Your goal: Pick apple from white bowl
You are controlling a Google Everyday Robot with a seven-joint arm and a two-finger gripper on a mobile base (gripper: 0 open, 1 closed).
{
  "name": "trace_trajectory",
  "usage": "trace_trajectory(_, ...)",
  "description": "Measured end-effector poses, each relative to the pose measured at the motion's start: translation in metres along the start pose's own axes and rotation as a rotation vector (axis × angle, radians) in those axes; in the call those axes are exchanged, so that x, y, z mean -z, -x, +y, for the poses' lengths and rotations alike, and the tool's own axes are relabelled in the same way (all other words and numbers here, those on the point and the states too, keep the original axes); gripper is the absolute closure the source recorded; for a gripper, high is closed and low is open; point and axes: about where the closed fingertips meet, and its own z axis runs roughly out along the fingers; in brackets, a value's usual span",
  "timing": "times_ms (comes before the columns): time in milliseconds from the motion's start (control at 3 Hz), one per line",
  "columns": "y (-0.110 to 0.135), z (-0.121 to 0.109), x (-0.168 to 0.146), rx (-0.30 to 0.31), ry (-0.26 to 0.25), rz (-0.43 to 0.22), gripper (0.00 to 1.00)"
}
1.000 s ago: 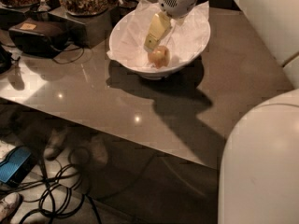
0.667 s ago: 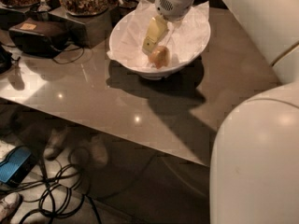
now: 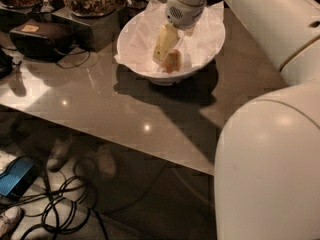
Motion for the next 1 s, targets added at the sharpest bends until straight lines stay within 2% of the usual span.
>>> trace_trajectory(1000, -0.01, -0.006, -0.037, -0.026, 0.051, 0.049, 0.17)
